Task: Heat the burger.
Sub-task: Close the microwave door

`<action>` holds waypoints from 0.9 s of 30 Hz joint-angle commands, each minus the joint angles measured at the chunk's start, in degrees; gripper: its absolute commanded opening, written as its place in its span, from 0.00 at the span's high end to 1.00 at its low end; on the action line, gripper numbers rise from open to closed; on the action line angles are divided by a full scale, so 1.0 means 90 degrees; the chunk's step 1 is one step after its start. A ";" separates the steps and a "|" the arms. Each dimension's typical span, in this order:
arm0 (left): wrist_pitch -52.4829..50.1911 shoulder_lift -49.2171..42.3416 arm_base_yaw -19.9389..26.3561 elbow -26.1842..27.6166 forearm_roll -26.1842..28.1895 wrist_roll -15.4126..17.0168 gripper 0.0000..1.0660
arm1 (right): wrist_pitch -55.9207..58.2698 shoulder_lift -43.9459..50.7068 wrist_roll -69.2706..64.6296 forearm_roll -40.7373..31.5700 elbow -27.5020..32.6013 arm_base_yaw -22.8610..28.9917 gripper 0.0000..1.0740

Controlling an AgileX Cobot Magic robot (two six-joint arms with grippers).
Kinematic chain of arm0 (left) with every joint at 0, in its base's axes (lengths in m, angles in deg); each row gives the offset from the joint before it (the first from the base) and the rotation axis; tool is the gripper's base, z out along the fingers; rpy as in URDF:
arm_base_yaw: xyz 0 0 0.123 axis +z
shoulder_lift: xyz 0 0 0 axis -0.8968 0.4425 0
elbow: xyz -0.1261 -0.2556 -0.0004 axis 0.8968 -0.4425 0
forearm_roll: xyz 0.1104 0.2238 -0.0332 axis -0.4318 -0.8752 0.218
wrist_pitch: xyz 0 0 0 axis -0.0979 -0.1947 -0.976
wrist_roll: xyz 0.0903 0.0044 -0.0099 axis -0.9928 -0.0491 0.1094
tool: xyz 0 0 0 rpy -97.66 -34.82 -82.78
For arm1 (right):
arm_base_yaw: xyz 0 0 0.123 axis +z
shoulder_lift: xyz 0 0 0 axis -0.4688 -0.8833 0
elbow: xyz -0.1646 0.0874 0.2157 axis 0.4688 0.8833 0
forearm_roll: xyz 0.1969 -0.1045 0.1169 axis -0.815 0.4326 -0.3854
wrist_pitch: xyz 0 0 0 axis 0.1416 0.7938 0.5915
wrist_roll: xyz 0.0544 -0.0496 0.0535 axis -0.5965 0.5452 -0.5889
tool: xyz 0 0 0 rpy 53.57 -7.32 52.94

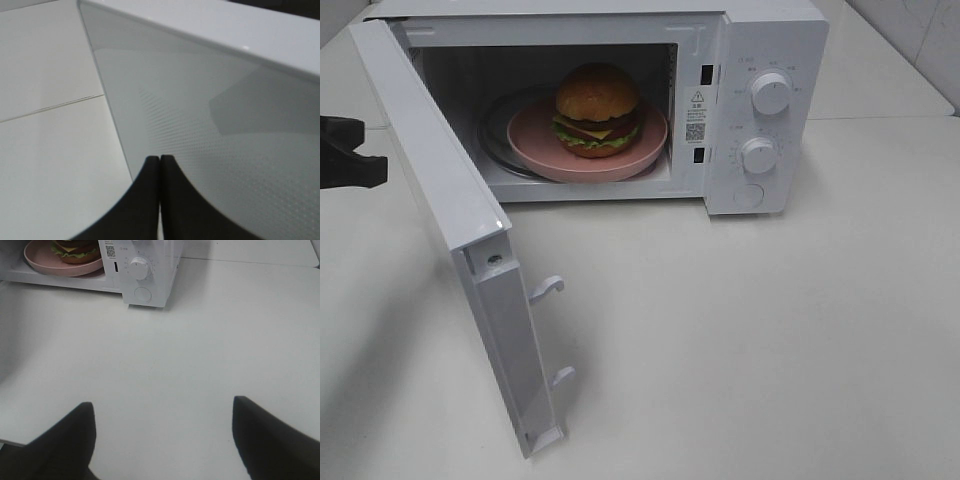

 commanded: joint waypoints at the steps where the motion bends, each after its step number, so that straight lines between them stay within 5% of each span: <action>1: -0.0140 0.0146 -0.0038 0.0229 -0.0541 0.0465 1.00 | -0.0095 0.0172 0.0070 -0.0038 0.0006 -0.0019 0.33; 7: -0.0229 0.0388 -0.0274 0.0458 -0.1057 0.0516 1.00 | -0.0095 0.0172 0.0057 -0.0019 0.0006 -0.0019 0.33; 27: -0.0242 0.1534 -0.1235 0.1636 -0.1101 0.0509 1.00 | -0.0102 0.0172 0.0038 -0.0019 0.0006 -0.0019 0.33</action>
